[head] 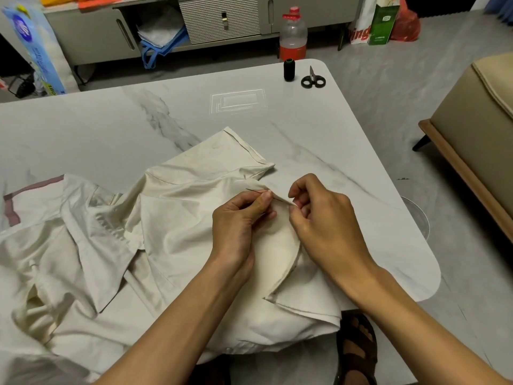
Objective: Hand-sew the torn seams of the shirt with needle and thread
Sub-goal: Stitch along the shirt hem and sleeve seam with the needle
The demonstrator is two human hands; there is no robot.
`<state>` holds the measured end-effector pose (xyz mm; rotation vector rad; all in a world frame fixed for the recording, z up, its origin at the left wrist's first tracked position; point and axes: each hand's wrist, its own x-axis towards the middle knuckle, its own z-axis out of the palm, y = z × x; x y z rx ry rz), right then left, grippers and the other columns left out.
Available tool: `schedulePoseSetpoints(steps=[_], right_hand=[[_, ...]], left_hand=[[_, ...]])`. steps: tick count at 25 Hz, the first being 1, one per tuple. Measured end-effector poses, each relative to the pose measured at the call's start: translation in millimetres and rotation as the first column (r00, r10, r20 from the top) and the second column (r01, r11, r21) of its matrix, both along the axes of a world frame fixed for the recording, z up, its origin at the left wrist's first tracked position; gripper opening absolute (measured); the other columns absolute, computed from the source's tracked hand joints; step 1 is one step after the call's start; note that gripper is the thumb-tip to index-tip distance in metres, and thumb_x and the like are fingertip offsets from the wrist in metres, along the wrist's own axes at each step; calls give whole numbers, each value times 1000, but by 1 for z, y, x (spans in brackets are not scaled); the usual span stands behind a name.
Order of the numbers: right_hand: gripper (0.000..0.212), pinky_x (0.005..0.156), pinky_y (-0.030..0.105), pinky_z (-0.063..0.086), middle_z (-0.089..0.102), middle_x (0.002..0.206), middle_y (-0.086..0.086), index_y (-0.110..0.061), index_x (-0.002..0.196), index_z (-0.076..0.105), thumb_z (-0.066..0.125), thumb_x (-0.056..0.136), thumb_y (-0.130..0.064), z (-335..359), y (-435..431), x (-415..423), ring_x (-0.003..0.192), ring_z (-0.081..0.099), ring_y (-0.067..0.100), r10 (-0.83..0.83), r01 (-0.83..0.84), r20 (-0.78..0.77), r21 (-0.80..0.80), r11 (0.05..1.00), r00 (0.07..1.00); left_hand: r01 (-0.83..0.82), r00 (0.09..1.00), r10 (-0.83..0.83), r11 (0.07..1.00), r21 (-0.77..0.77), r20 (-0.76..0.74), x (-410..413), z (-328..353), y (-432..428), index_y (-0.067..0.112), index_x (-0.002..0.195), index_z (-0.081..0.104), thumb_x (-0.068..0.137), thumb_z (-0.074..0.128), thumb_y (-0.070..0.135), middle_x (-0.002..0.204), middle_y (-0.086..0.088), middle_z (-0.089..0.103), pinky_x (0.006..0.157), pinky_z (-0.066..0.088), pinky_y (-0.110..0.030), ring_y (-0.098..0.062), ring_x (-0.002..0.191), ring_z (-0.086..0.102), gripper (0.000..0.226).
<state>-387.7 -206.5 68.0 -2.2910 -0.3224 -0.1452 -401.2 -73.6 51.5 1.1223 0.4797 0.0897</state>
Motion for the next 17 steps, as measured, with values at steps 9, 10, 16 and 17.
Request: schedulePoseSetpoints(steps=[9,10,16,17], right_hand=[[20,58,11,36,63,79,-13,-26,82,62,57,85,-6,-2,-16,16,66,53,1,-9,26,-258,65,998,966],[20,62,17,40,63,84,-13,-27,84,60,58,82,-7,-1,-17,15,69,54,3,-6,16,-279,36,999,960],[38,69,35,41,59,98,-6,-28,100,39,49,74,-2,0,-30,12,87,55,24,-46,-83,-410,-292,953,911],[38,70,35,41,59,100,-4,-28,101,39,47,74,-2,1,-32,13,89,54,26,-73,-67,-398,-328,942,915]], left_hand=[[-36,974,103,948,-317,200,11,19,5,7,84,56,100,50,7,79,-4,71,85,59,-30,-16,81,72,17],[-37,973,108,946,-322,205,11,20,6,8,85,55,101,48,8,72,-1,65,76,59,-27,-12,67,67,18],[-228,970,186,919,322,156,8,19,31,19,83,53,102,53,15,60,6,47,48,27,-21,-9,48,30,19],[-253,965,191,861,442,180,7,19,34,19,81,54,100,55,16,60,6,49,52,30,-24,-10,51,35,19]])
